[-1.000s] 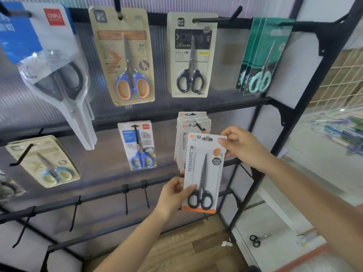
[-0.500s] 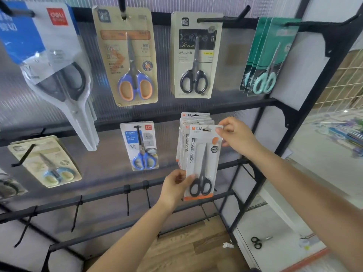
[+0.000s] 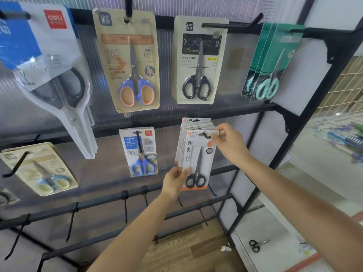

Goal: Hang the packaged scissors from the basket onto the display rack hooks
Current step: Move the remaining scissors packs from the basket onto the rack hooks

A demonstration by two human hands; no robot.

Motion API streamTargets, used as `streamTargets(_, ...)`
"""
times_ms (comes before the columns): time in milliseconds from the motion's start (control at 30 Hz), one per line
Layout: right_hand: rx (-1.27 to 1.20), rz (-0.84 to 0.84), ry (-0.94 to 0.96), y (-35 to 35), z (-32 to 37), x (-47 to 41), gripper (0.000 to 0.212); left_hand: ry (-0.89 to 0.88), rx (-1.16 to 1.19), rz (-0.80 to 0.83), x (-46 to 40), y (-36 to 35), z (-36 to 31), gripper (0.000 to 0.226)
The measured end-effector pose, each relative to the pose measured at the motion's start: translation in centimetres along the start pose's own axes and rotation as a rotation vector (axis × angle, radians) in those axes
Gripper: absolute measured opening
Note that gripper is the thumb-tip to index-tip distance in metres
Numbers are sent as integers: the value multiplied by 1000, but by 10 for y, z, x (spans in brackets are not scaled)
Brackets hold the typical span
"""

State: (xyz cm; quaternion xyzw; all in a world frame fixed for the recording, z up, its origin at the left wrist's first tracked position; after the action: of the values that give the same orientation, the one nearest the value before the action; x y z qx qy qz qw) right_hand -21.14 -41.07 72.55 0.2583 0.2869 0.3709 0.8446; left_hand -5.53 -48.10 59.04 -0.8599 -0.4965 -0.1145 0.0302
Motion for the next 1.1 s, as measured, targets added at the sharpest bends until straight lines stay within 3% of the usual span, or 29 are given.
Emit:
streamTargets(333, 56, -60, 17, -6, 0, -2, 20, 70, -152, -20, -22, -4, -2, 25)
streamTargets(467, 186, -81, 56, 0, 1, 15, 35, 48, -210, -91, -18, 0, -6, 31)
streamTargets(600, 291, -115, 14, 14, -7, 48, 40, -74, -390, -204, 1, 11, -22, 34)
streamTargets(700, 343, -109, -58, 30, -13, 75, 40, -331, -576, -264, 22, 16, -43, 31)
streamTargets(833, 447, -132, -138, 57, -22, 115, 37, -555, -781, 5, 58, -15, -62, 18)
streamTargets(1000, 577, -144, -281, 98, -36, 193, 39, -751, -1082, 282, 121, -78, -71, 33)
streamTargets(1100, 615, -162, -347, 125, -40, 255, 45, -855, -1111, 390, 172, -117, -75, 40)
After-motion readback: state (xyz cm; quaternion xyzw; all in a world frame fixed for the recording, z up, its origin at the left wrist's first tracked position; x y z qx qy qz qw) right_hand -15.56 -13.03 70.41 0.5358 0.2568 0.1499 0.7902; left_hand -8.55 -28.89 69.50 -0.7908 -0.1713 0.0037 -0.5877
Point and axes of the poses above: each hand's wrist, its own x-axis away from the middle knuckle, its own y-axis out of the back of the hand, z = x × y, the point moved 6 cm from there along -x, towards the middle knuckle, and after that the axes turned 2 degrees about y, right-handed, at the moved point
